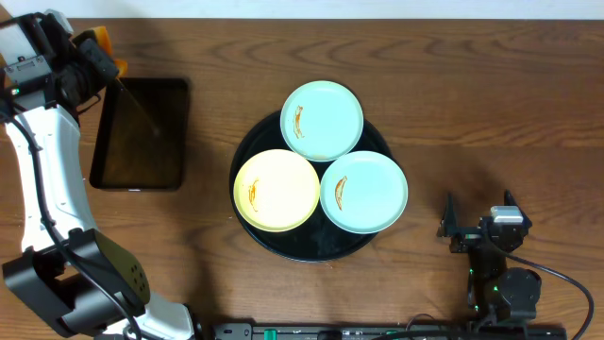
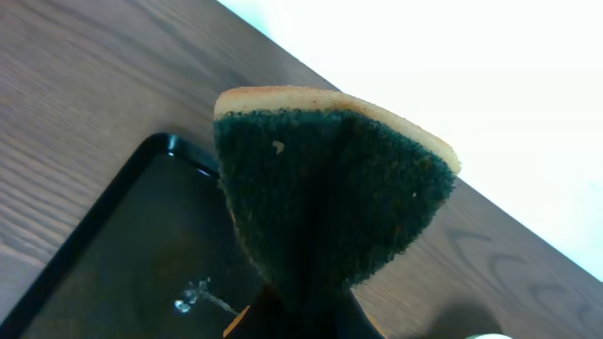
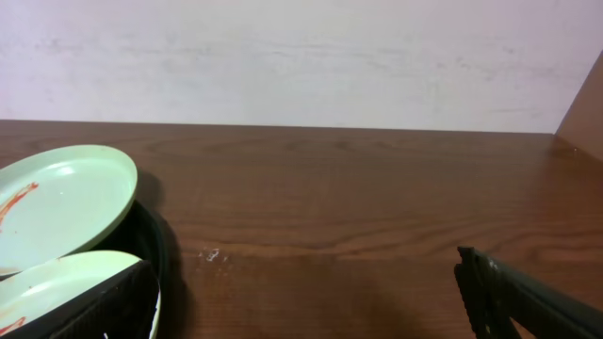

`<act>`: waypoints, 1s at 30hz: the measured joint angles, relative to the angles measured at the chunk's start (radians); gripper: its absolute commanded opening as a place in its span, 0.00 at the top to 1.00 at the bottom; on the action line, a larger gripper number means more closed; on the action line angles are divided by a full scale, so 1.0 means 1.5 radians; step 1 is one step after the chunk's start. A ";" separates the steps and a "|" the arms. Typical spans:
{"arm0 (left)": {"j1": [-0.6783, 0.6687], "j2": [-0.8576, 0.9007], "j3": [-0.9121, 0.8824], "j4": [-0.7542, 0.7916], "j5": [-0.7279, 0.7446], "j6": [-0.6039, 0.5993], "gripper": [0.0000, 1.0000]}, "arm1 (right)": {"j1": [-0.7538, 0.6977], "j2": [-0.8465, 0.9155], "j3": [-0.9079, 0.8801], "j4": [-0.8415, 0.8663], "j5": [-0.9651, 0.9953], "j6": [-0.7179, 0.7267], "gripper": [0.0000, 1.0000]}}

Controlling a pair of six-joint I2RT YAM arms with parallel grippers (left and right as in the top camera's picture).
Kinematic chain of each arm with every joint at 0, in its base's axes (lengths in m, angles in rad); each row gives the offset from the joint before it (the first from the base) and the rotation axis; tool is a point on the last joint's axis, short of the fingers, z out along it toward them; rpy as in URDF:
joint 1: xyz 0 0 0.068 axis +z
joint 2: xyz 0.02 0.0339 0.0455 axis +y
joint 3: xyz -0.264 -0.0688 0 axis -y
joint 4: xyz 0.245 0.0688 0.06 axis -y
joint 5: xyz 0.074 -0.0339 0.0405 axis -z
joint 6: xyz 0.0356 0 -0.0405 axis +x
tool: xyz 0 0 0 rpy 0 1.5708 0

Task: Clean dirty plates on tray and stack at the side

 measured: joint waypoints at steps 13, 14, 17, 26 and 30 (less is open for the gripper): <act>0.000 0.000 0.000 -0.028 0.004 0.023 0.92 | 0.000 0.000 0.000 0.000 0.000 0.000 0.01; 0.000 0.000 0.000 -0.030 0.004 0.026 0.93 | 0.000 0.000 0.000 0.000 0.000 0.000 0.01; 0.000 0.000 0.000 -0.034 0.004 0.035 0.92 | 0.000 0.000 0.000 0.000 0.000 0.000 0.01; 0.000 0.000 0.000 -0.034 0.004 0.040 0.93 | 0.000 0.000 0.000 0.000 0.000 0.000 0.01; 0.000 0.000 0.000 -0.034 0.004 0.040 0.93 | 0.000 0.000 0.000 0.000 0.000 0.000 0.01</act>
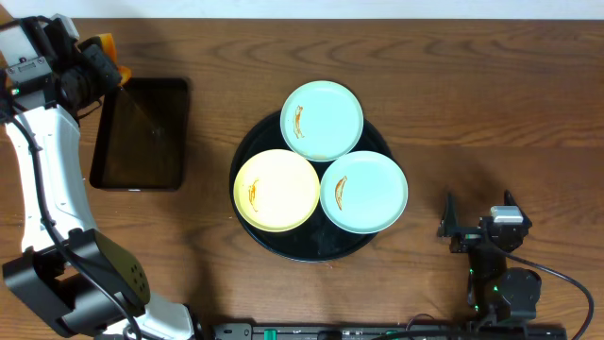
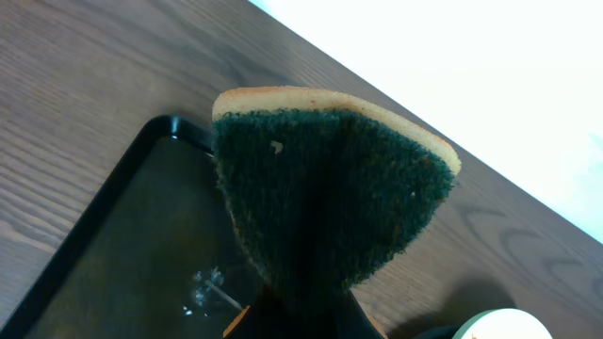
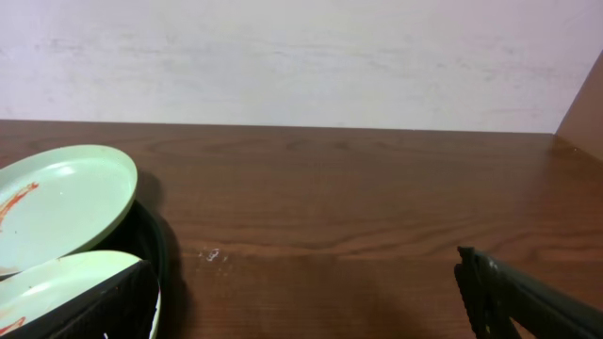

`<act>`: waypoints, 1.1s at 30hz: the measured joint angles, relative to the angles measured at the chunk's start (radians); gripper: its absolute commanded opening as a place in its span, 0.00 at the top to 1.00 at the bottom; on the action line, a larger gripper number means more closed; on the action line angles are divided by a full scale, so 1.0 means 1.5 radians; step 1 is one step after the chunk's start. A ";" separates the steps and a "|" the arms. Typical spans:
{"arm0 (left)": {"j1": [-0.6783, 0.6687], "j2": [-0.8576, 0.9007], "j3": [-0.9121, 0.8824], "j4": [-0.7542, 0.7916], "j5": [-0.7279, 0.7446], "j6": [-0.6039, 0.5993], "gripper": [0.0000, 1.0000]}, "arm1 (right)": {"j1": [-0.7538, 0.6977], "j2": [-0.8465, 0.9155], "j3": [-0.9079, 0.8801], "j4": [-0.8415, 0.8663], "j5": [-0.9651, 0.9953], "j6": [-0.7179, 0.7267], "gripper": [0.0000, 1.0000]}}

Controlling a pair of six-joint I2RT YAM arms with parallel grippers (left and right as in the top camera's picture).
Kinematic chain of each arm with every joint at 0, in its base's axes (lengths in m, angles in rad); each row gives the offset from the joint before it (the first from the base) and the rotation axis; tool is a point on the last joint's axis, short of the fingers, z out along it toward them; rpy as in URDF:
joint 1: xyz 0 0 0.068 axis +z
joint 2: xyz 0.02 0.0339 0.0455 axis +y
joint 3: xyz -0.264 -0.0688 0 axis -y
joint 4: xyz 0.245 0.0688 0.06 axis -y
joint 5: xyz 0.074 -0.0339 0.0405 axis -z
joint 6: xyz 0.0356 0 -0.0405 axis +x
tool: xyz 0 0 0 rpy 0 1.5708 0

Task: Clean dirty plates on tray and stack at the side

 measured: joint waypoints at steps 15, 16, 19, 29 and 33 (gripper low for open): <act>0.000 0.000 0.000 0.000 -0.003 0.033 0.92 | 0.000 0.000 0.000 0.000 0.000 0.000 0.01; 0.000 0.001 0.000 0.000 -0.007 0.036 0.92 | 0.000 0.000 0.000 0.000 0.000 0.000 0.01; 0.000 0.008 -0.007 0.005 -0.024 0.046 0.92 | 0.000 0.000 0.000 0.000 0.000 0.000 0.01; 0.001 0.149 -0.089 0.028 -0.038 0.055 0.92 | 0.000 0.000 0.000 0.000 0.000 0.000 0.01; 0.006 0.117 -0.083 0.056 0.005 0.055 0.92 | 0.000 0.000 0.000 0.000 0.000 0.000 0.01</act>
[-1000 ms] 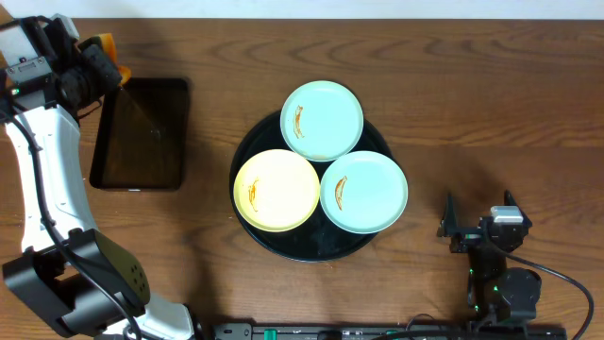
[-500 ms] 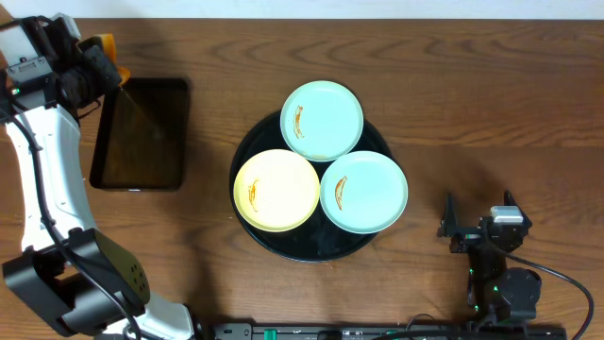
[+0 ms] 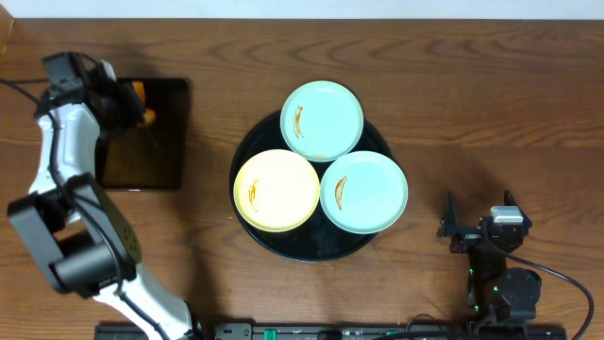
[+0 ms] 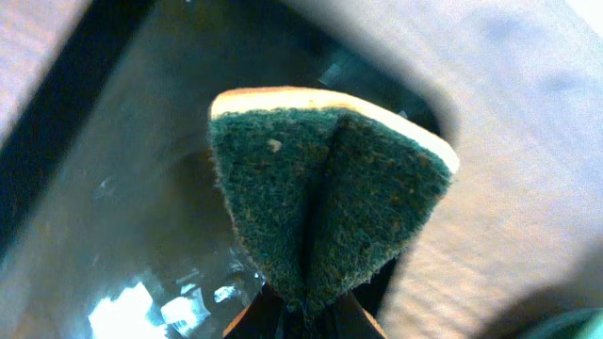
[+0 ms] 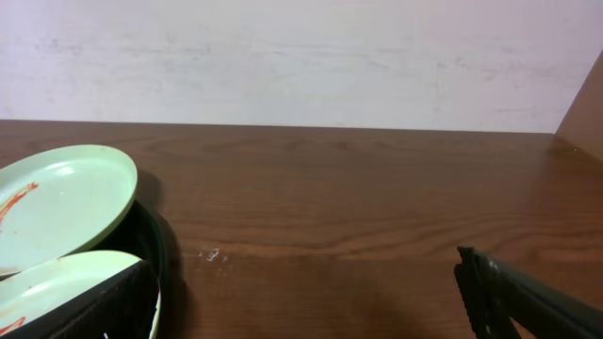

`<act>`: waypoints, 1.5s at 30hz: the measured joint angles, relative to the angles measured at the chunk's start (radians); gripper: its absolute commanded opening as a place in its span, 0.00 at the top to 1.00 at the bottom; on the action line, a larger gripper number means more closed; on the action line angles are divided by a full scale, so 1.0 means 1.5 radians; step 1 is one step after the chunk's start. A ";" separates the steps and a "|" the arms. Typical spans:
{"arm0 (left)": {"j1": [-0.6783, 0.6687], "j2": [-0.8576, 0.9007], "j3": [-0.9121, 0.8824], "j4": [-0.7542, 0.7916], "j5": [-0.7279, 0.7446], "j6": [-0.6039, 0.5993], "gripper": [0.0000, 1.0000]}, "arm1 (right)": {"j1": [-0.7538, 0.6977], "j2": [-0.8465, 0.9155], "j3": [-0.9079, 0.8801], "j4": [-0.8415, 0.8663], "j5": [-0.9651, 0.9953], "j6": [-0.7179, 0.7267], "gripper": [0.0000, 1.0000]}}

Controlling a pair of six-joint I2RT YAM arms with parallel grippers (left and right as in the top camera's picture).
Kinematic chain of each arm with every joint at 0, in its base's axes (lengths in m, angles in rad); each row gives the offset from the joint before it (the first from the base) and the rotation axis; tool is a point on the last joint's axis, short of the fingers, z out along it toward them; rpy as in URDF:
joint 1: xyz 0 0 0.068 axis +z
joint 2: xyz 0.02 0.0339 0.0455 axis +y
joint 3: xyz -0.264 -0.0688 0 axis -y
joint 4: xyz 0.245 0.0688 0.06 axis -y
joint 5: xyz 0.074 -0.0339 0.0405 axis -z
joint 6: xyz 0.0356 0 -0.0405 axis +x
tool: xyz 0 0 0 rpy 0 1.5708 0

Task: Clean dirty plates on tray and stack at the side

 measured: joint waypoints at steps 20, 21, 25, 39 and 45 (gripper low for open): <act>0.008 0.074 -0.022 -0.007 -0.046 0.012 0.93 | 0.000 0.000 0.000 0.000 0.000 0.000 0.01; 0.009 0.072 -0.022 -0.012 -0.045 0.012 0.92 | 0.000 0.000 0.000 0.000 0.000 0.000 0.01; 0.015 -0.034 -0.017 0.014 -0.032 0.014 0.93 | 0.000 0.000 0.000 0.000 0.000 0.000 0.01; 0.013 -0.103 -0.034 0.069 -0.040 0.032 0.93 | 0.000 0.000 0.000 0.000 0.000 0.000 0.01; 0.013 0.018 -0.091 0.003 -0.050 0.032 0.93 | 0.000 0.000 0.000 0.000 0.000 0.000 0.01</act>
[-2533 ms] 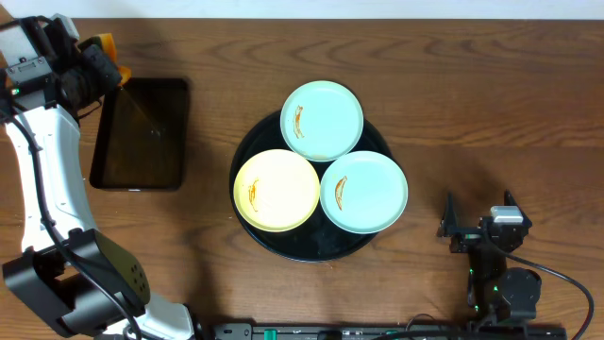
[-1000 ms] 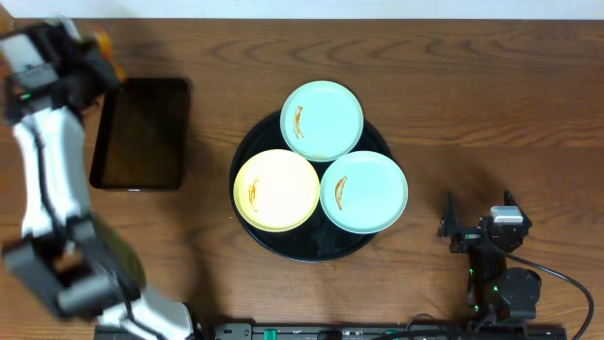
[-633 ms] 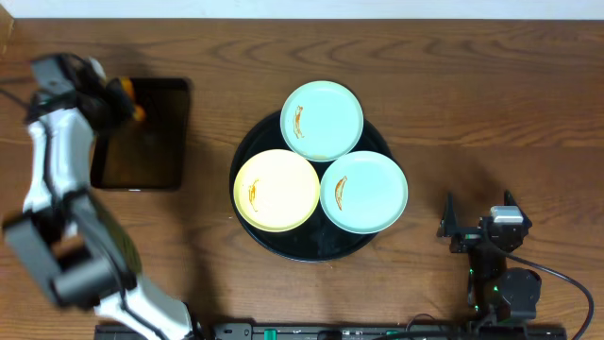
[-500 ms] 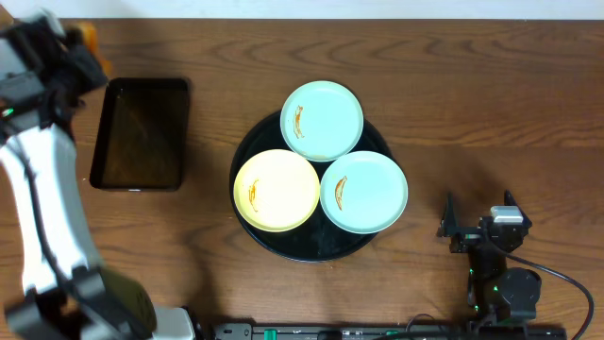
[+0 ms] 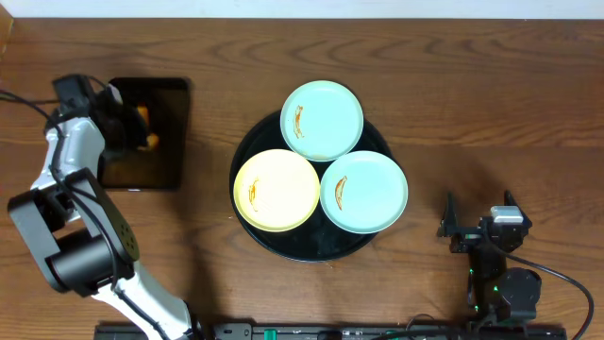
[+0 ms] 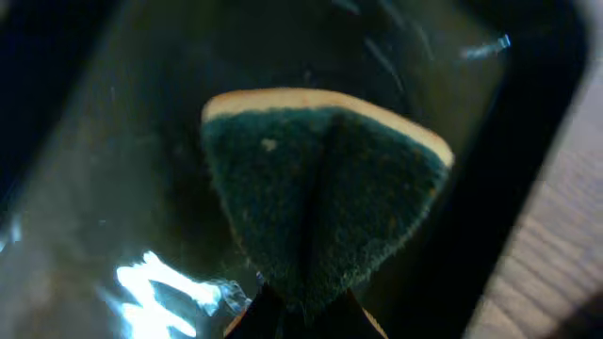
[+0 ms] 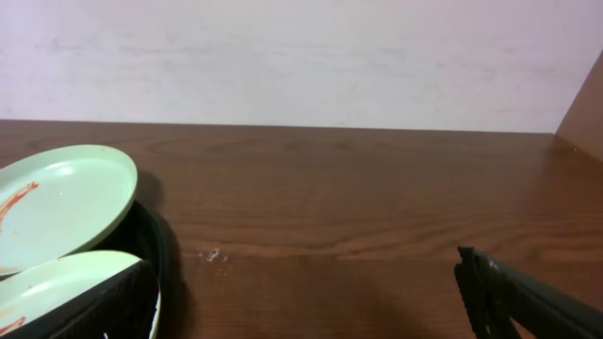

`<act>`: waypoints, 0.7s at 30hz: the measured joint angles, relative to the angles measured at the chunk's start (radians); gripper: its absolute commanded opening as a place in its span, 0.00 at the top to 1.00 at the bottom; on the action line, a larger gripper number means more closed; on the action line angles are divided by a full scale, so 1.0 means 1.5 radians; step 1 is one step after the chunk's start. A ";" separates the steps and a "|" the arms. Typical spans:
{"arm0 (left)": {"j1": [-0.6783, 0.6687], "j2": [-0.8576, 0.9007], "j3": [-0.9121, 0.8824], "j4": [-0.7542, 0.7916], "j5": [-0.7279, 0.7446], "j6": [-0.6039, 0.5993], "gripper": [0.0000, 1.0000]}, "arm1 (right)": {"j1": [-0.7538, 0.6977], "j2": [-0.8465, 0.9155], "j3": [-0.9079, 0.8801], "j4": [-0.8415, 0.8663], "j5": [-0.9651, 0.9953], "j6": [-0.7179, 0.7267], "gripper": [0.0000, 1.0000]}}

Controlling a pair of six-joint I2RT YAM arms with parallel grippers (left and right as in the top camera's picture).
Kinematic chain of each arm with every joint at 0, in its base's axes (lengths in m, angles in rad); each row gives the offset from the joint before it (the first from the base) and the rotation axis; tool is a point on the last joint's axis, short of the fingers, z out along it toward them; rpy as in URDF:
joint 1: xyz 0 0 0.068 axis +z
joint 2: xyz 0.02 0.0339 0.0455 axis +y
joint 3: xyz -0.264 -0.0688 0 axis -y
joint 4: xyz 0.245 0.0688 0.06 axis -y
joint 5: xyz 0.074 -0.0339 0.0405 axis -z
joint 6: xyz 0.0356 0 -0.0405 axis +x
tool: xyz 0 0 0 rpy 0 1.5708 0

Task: Clean dirty plates on tray and stack at the side

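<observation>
Three dirty plates lie on a round black tray [image 5: 247,144]: a mint one [image 5: 322,120] at the back, a yellow one [image 5: 276,190] front left and a mint one [image 5: 364,192] front right, each with an orange smear. My left gripper [image 5: 142,128] is shut on a green-and-yellow sponge [image 6: 320,193], held low inside a black rectangular water tray [image 5: 165,161] at the left. My right gripper [image 7: 306,299] stands open near the table's front right, with nothing between its fingers; the back mint plate [image 7: 57,202] shows at its left.
The wet bottom of the water tray [image 6: 104,207] glints under the sponge. The table's far edge [image 7: 301,126] meets a pale wall.
My left gripper has gone lower into the black water tray with the sponge. The right arm and the plates have not moved.
My left gripper held the sponge by the water tray's far left corner, above the table. Then it was over the tray's far right part, and now it is down inside the tray. My right gripper stayed open and still throughout.
</observation>
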 measured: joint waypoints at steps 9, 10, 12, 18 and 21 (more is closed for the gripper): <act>-0.001 -0.343 0.069 0.046 -0.025 0.010 0.93 | 0.000 0.000 0.000 0.000 0.000 0.000 0.01; -0.001 -0.367 0.073 0.047 -0.035 0.012 0.93 | 0.000 0.000 0.000 0.000 0.000 0.000 0.01; -0.001 -0.392 0.066 0.056 -0.060 0.014 0.92 | 0.000 0.000 0.000 0.000 0.000 0.000 0.01; -0.001 -0.219 -0.028 0.128 -0.113 0.016 0.93 | 0.000 0.000 0.000 0.000 0.000 0.000 0.01; -0.001 -0.094 -0.072 0.104 -0.121 0.018 0.92 | 0.000 0.000 0.000 0.000 0.000 0.000 0.01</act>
